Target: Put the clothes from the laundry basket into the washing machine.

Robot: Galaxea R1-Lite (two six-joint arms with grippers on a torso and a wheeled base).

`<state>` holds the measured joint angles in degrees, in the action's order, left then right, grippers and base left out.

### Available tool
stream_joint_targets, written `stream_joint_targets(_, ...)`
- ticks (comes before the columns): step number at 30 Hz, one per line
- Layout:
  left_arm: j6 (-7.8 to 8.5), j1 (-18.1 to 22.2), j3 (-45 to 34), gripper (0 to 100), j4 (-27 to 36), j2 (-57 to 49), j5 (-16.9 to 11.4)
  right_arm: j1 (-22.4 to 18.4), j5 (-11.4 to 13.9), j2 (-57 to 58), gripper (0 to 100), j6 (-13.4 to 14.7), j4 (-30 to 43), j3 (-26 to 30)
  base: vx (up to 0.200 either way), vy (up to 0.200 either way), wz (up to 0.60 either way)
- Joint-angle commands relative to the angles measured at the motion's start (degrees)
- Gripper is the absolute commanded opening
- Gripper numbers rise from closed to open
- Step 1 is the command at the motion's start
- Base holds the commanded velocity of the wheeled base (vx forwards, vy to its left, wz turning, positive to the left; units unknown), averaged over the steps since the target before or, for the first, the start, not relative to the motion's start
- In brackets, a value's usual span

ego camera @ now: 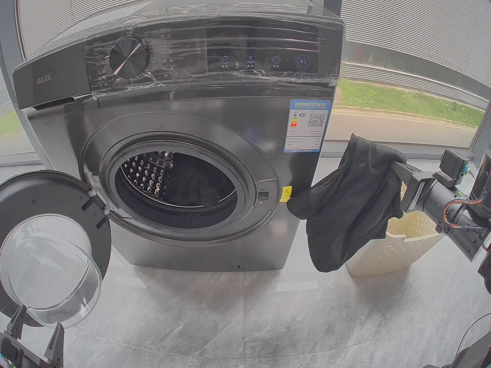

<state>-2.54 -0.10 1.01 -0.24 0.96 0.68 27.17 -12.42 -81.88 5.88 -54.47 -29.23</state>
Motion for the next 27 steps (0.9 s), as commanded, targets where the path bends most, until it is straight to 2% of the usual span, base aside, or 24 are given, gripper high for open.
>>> stream_joint_targets(1, -0.01, 0.0, -0.9, 100, 0.0, -0.7, 0.0, -0.3, 0.0, -0.5, 0, 0.0, 0.0, 0.1, -0.2, 0.0, 0.0)
stream_joint_targets(4, -0.01, 0.0, -0.9, 100, 0.0, -0.7, 0.0, -0.5, 0.1, -0.5, 0, -0.1, 0.0, 0.1, -0.2, 0.0, 0.0)
stream_joint_targets(13, -0.01, 0.0, -0.9, 100, 0.0, -0.7, 0.0, -0.4, 0.8, -1.4, 0, 0.2, -0.7, 0.2, 0.0, 0.0, 0.0)
stream_joint_targets(27, -0.01, 0.0, -0.9, 100, 0.0, -0.7, 0.0, 0.2, 1.1, -1.1, 0, 0.1, -0.6, 0.9, 0.0, 0.2, 0.0)
